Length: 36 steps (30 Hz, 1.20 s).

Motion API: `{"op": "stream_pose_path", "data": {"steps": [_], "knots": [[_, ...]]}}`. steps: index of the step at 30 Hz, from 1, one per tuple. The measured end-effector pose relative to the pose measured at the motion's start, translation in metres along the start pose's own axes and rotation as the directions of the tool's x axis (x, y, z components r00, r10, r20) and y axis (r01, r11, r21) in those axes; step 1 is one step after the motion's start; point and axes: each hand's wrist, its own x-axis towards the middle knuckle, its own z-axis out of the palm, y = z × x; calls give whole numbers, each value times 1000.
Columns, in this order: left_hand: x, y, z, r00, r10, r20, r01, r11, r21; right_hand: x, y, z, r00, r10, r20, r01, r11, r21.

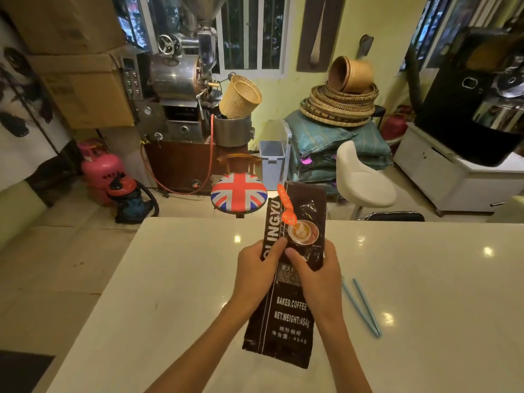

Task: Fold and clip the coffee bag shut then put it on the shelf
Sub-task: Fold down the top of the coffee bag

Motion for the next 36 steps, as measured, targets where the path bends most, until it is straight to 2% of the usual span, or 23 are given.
{"op": "stream_pose_path", "data": {"steps": [3,6,7,9,11,12,14,17,19,21,23,24,26,29,32,34,36], "knots": [[1,3,2,999,5,-37,-6,1000,-12,-2,-9,8,989,-84,-120,81,996,-28],[2,5,3,994,-99,-43,91,984,-156,8,-12,7,995,-26,-101,22,999,-46],[3,4,1,989,-148,-19,141,967,-214,11,-11,5,999,-26,-34,25,999,-27],[5,3,-5,984,-179,15,174,933,-316,12,-8,-3,978,-52,202,24,990,142],[7,1,-14,996,-89,25,92,933,-347,8,-3,-10,928,-140,345,48,964,263],[8,2,-18,999,-19,35,29,944,-330,5,-3,-12,918,-176,356,85,963,257],[7,8,-19,991,105,80,-80,960,-270,2,-3,-12,952,-181,248,130,969,208],[-1,9,-19,968,136,212,-91,973,-210,2,-4,-10,997,-71,38,67,993,101],[-5,8,-24,938,84,335,-44,991,-123,1,-8,-16,996,-54,67,52,998,26],[-3,6,-35,919,41,392,-38,999,-16,0,-13,-24,973,-31,229,23,999,38],[0,4,-43,928,17,371,-35,999,42,-1,-15,-32,942,-33,333,55,997,-55],[2,3,-45,938,14,346,-42,996,74,-1,-14,-33,947,-51,317,105,983,-153],[5,-1,-45,953,33,303,-82,985,150,-2,-11,-28,973,-107,207,165,944,-287],[12,-12,-43,963,27,267,-106,953,285,-4,1,-19,982,-153,108,179,932,-314],[19,-29,-45,977,-2,213,-101,876,472,-4,22,-17,994,-107,37,113,927,-357],[19,-43,-47,969,-15,246,-92,904,418,-4,32,-18,999,-41,10,42,936,-349],[14,-54,-45,946,-67,318,-12,971,240,-5,41,-19,998,48,33,-35,943,-330]]}}
